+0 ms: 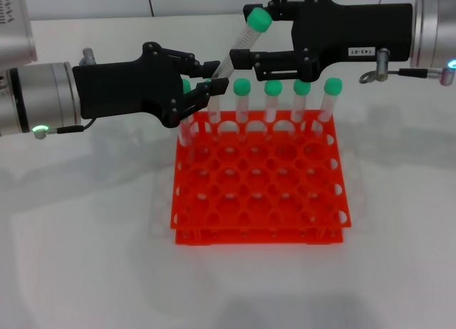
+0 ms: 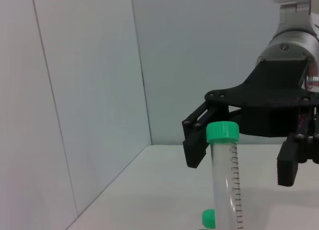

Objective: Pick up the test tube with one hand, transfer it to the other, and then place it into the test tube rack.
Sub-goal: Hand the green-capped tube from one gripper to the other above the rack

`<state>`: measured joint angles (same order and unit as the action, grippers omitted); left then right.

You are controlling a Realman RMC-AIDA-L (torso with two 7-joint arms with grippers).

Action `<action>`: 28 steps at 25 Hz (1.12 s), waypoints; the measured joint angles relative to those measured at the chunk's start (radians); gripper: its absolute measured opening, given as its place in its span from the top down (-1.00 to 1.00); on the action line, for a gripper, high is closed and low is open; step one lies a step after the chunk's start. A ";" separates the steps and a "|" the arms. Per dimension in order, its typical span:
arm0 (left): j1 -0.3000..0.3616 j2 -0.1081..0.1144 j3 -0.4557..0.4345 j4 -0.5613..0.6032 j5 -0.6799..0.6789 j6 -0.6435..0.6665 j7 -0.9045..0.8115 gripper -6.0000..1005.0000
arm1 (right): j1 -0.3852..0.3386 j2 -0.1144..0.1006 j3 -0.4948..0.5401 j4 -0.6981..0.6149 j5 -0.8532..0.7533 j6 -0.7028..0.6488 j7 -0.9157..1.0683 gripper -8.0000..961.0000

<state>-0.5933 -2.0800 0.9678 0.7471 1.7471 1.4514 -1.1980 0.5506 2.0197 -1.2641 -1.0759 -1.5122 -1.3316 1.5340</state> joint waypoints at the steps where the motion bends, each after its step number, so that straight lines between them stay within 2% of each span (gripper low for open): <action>1: 0.000 0.000 0.000 0.000 0.000 0.000 0.000 0.46 | 0.000 0.000 -0.003 -0.001 0.000 0.002 0.000 -0.47; 5: 0.000 0.000 0.000 0.000 0.000 0.000 0.000 0.46 | 0.000 0.000 -0.006 -0.004 0.000 0.007 0.000 -0.38; 11: 0.000 0.000 0.000 0.000 0.000 -0.001 0.000 0.46 | 0.002 -0.001 -0.011 -0.009 0.000 0.008 0.000 0.04; 28: 0.001 0.000 0.000 0.000 0.002 -0.002 0.000 0.44 | 0.021 0.001 -0.019 -0.010 0.000 0.009 0.000 0.13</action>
<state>-0.5920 -2.0800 0.9679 0.7471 1.7496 1.4495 -1.1981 0.5712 2.0202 -1.2830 -1.0861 -1.5126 -1.3222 1.5340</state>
